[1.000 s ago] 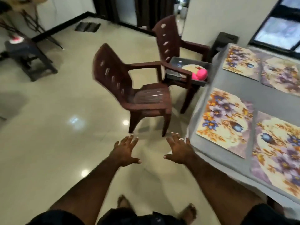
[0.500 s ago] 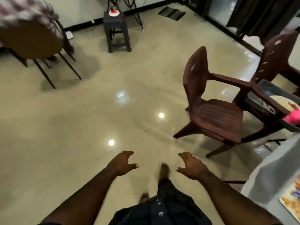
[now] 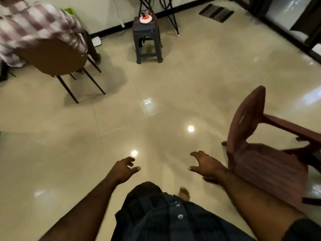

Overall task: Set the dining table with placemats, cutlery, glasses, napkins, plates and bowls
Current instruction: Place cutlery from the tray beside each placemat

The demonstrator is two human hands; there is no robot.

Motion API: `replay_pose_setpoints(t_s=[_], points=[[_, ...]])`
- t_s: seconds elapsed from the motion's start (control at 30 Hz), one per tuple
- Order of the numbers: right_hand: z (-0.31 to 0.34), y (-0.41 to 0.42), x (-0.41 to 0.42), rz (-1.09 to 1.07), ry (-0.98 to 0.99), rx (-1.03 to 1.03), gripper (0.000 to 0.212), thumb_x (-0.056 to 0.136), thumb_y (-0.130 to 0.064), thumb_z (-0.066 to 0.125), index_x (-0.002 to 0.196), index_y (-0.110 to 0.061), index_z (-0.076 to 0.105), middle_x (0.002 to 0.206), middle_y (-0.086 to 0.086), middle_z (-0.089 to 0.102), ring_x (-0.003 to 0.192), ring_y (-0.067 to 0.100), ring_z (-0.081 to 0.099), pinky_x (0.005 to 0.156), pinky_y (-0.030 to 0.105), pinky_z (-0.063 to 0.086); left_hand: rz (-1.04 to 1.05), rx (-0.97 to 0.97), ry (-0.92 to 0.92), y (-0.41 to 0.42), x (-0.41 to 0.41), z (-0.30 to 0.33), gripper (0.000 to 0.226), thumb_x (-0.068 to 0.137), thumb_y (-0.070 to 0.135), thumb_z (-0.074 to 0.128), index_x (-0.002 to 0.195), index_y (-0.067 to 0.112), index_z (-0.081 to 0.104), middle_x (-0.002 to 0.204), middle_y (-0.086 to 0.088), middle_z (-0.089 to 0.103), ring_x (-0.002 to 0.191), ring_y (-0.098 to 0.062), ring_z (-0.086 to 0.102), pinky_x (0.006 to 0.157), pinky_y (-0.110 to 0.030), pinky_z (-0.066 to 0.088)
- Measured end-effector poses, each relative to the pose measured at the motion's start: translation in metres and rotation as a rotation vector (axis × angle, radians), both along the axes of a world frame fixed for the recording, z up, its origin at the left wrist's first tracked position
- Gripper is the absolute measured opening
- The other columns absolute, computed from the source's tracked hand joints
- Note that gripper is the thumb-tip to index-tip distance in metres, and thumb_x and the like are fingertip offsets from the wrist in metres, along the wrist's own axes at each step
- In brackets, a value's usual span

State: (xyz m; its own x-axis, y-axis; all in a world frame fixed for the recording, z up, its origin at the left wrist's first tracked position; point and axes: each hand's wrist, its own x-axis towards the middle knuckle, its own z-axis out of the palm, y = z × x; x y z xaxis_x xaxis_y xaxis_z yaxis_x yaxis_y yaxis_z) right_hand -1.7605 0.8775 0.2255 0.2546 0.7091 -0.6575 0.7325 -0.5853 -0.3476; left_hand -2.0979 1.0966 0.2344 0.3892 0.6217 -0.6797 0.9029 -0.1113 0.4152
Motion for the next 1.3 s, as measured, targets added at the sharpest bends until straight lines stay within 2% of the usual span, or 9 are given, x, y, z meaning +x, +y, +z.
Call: replay_pose_setpoints(t_s=[0.17, 0.27, 0.4, 0.6, 0.77, 0.9, 1.13, 1.23, 1.3], points=[[0.003, 0.112, 0.1, -0.144, 0.017, 0.098, 0.078, 0.088, -0.067, 0.066, 0.152, -0.031, 0.042, 0.149, 0.003, 0.05, 0.125, 0.02, 0.059, 0.103, 0.04, 0.05, 0.207, -0.035, -0.072, 0.089, 0.053, -0.02, 0.053, 0.085, 0.053, 0.082, 0.125, 0.021, 0.071, 0.107, 0.003, 0.073, 0.099, -0.017, 0.07, 0.094, -0.037, 0.056], [-0.017, 0.161, 0.159, -0.208, -0.006, 0.062, 0.079, 0.086, -0.07, 0.065, 0.15, -0.03, 0.043, 0.149, 0.004, 0.052, 0.128, 0.02, 0.058, 0.104, 0.04, 0.049, 0.189, -0.041, -0.073, 0.174, 0.105, -0.043, 0.053, 0.082, 0.058, 0.082, 0.121, 0.021, 0.072, 0.104, 0.002, 0.075, 0.101, -0.02, 0.072, 0.097, -0.044, 0.057], [-0.029, 0.187, 0.217, -0.38, -0.012, -0.051, 0.078, 0.089, -0.062, 0.07, 0.151, -0.023, 0.046, 0.148, 0.009, 0.056, 0.131, 0.024, 0.057, 0.104, 0.035, 0.047, 0.063, -0.027, -0.087, 0.281, 0.212, -0.034, 0.044, 0.09, 0.048, 0.08, 0.121, 0.018, 0.071, 0.108, -0.002, 0.072, 0.105, -0.022, 0.068, 0.093, -0.034, 0.053], [-0.033, 0.19, 0.273, -0.738, 0.032, -0.088, 0.07, 0.088, -0.053, 0.076, 0.144, -0.018, 0.053, 0.137, 0.014, 0.065, 0.12, 0.028, 0.065, 0.097, 0.034, 0.052, -0.277, -0.028, -0.094, 0.389, 0.414, -0.008, 0.04, 0.09, 0.052, 0.077, 0.117, 0.024, 0.071, 0.106, 0.005, 0.07, 0.1, -0.017, 0.067, 0.083, -0.029, 0.05], [-0.055, 0.199, 0.332, -0.936, 0.118, -0.082, 0.067, 0.089, -0.045, 0.079, 0.142, -0.013, 0.054, 0.137, 0.016, 0.064, 0.124, 0.028, 0.063, 0.099, 0.033, 0.051, -0.415, -0.029, -0.133, 0.42, 0.589, -0.015, 0.037, 0.087, 0.053, 0.08, 0.112, 0.027, 0.072, 0.101, 0.002, 0.074, 0.094, -0.018, 0.071, 0.075, -0.029, 0.051], [-0.072, 0.206, 0.419, -0.982, 0.148, -0.092, 0.071, 0.09, -0.055, 0.073, 0.146, -0.016, 0.052, 0.142, 0.012, 0.06, 0.128, 0.027, 0.06, 0.098, 0.032, 0.05, -0.526, -0.013, -0.067, 0.423, 0.697, -0.034, 0.035, 0.087, 0.051, 0.082, 0.11, 0.027, 0.072, 0.101, 0.002, 0.074, 0.093, -0.018, 0.073, 0.081, -0.034, 0.058], [-0.033, 0.182, 0.628, -1.105, 0.105, 0.0, 0.073, 0.091, -0.059, 0.07, 0.147, -0.018, 0.05, 0.143, 0.012, 0.06, 0.129, 0.028, 0.059, 0.102, 0.035, 0.05, -0.621, 0.029, -0.067, 0.417, 0.881, -0.026, 0.035, 0.089, 0.048, 0.08, 0.115, 0.027, 0.071, 0.1, 0.002, 0.075, 0.092, -0.018, 0.072, 0.08, -0.033, 0.056], [-0.003, 0.166, 0.714, -1.257, 0.021, 0.092, 0.066, 0.093, -0.054, 0.071, 0.144, -0.017, 0.053, 0.137, 0.011, 0.064, 0.124, 0.027, 0.061, 0.095, 0.029, 0.045, -0.665, 0.03, -0.083, 0.411, 0.968, -0.029, 0.031, 0.088, 0.049, 0.081, 0.111, 0.03, 0.071, 0.099, 0.003, 0.075, 0.092, -0.019, 0.074, 0.083, -0.037, 0.059], [0.003, 0.155, 0.758, -1.346, -0.01, 0.118, 0.063, 0.092, -0.054, 0.072, 0.142, -0.019, 0.055, 0.134, 0.01, 0.065, 0.121, 0.025, 0.063, 0.09, 0.027, 0.043, -0.706, 0.03, -0.083, 0.409, 1.029, -0.034, 0.031, 0.087, 0.05, 0.081, 0.111, 0.031, 0.072, 0.099, 0.004, 0.075, 0.092, -0.017, 0.073, 0.078, -0.037, 0.059]])
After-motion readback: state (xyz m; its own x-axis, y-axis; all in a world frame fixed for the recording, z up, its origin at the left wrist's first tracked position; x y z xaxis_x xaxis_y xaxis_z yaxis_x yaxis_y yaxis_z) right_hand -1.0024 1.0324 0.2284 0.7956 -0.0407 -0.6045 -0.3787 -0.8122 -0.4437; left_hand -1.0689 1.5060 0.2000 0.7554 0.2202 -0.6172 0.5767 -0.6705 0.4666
